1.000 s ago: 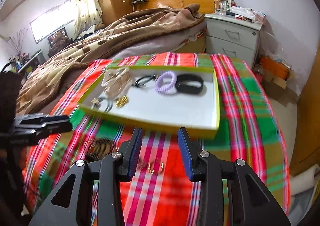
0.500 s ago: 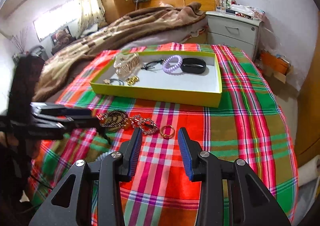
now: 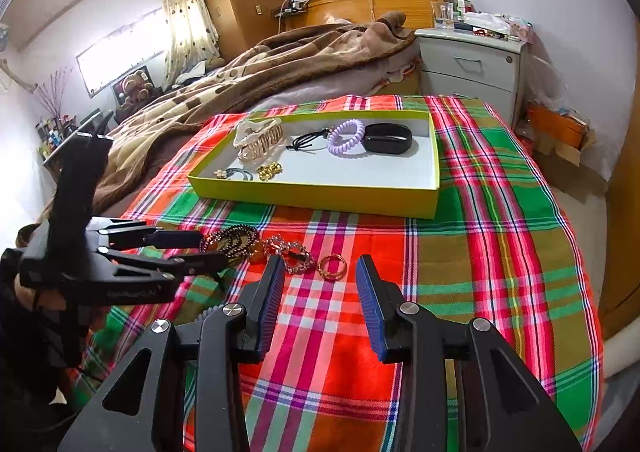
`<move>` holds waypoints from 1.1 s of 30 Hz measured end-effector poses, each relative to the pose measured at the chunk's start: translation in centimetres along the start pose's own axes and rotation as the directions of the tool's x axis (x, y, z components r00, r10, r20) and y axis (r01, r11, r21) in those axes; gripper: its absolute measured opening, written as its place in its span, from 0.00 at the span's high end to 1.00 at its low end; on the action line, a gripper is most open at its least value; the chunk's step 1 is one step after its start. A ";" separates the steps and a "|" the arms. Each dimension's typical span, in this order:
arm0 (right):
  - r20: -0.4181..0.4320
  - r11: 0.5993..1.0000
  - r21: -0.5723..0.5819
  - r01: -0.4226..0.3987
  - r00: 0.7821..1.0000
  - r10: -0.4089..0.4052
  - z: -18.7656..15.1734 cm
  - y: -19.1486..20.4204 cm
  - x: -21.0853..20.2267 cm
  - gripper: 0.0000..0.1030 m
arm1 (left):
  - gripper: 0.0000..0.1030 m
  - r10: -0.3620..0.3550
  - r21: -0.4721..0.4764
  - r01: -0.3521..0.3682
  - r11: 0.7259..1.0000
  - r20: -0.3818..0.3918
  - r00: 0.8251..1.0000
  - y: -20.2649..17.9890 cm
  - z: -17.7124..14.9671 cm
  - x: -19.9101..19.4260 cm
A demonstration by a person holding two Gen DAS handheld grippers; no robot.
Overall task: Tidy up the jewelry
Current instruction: 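Grasp the dark beaded bracelet with the left tool while the right tool grasps the pink rhinestone pendant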
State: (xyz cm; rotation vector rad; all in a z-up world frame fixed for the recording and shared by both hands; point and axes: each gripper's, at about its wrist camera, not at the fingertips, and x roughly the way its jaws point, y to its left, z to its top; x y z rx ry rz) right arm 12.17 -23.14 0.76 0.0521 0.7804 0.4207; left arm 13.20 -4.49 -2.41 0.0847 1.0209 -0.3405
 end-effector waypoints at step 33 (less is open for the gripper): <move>-0.228 0.944 -0.309 -0.117 0.973 0.046 2.1 3.4 7.7 0.63 | 0.84 0.019 -0.126 -0.011 0.992 0.062 0.998 4.5 -0.2 -1.4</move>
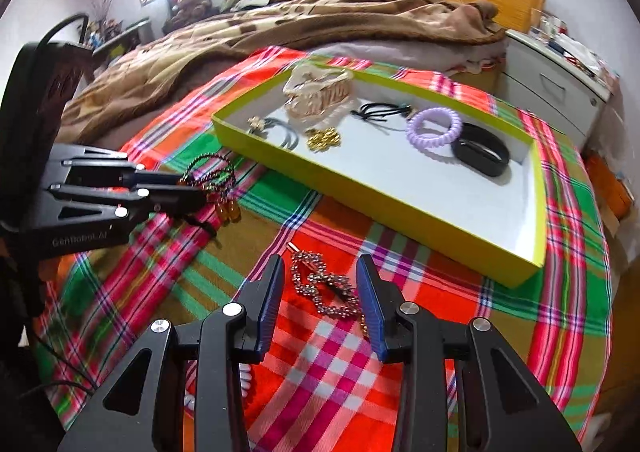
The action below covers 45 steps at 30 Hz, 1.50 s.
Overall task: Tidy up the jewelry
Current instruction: 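Grasp the dark beaded bracelet with the left tool while the right tool grasps the pink rhinestone pendant, then carry the beaded bracelet with the left tool while the right tool carries the pendant over the box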
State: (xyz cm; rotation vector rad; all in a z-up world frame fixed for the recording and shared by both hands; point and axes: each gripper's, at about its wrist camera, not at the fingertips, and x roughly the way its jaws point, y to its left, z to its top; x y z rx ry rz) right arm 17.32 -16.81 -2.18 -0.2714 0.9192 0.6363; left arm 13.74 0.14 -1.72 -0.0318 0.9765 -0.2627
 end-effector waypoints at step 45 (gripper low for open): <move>0.085 0.991 0.065 0.113 0.989 -0.119 0.5 -0.3 -2.8 0.83 | 0.87 -0.015 0.004 0.015 1.000 0.065 0.998 -0.3 0.9 -2.6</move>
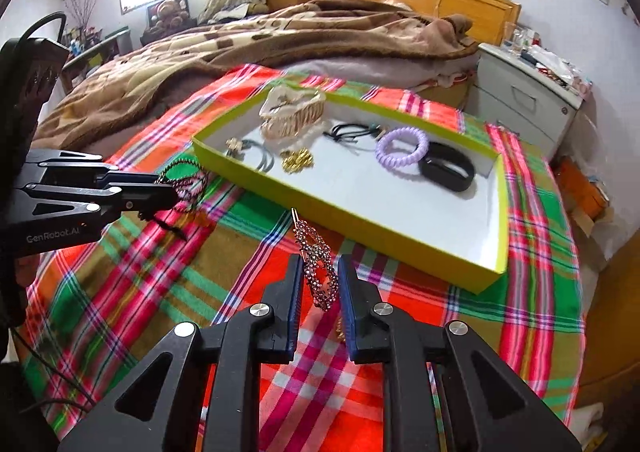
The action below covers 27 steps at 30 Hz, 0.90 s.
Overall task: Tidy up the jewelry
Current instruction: 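Carry the beaded bracelet with the left tool while the right tool carries the pendant over the box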
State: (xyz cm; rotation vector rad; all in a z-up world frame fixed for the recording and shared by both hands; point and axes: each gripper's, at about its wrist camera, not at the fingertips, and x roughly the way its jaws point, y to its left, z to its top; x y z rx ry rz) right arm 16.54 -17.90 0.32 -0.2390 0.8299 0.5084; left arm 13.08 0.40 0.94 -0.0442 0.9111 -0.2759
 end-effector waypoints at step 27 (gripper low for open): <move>0.078 0.998 0.064 -0.003 0.997 -0.002 0.4 -1.1 -2.0 0.82 | 0.56 0.053 0.005 -0.053 0.999 -0.109 0.993 0.4 -0.9 3.4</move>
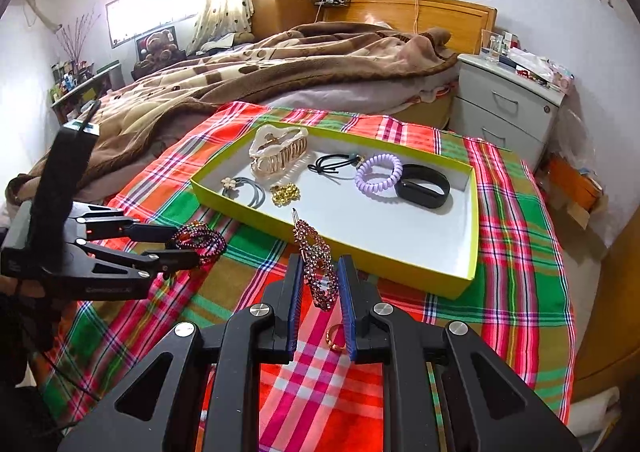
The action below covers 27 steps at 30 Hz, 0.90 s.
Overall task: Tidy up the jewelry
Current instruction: 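Carry the beaded bracelet with the left tool while the right tool carries the pendant over the box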
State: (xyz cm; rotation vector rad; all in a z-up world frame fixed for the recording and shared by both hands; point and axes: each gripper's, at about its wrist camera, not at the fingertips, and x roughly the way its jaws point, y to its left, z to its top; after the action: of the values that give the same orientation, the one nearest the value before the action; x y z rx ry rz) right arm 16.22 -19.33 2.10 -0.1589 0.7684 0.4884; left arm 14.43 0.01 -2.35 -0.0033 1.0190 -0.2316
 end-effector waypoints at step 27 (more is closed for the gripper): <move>0.027 0.997 0.010 0.078 0.997 -0.078 2.0 -1.8 -0.7 0.82 | 0.83 -0.049 0.042 0.042 0.998 0.173 0.984 -1.4 4.8 -5.3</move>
State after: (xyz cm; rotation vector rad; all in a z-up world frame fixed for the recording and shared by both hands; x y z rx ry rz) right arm 17.88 -20.55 3.98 -0.1729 0.7352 0.4120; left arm 15.55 -0.86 4.76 -0.0117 0.8405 -0.2880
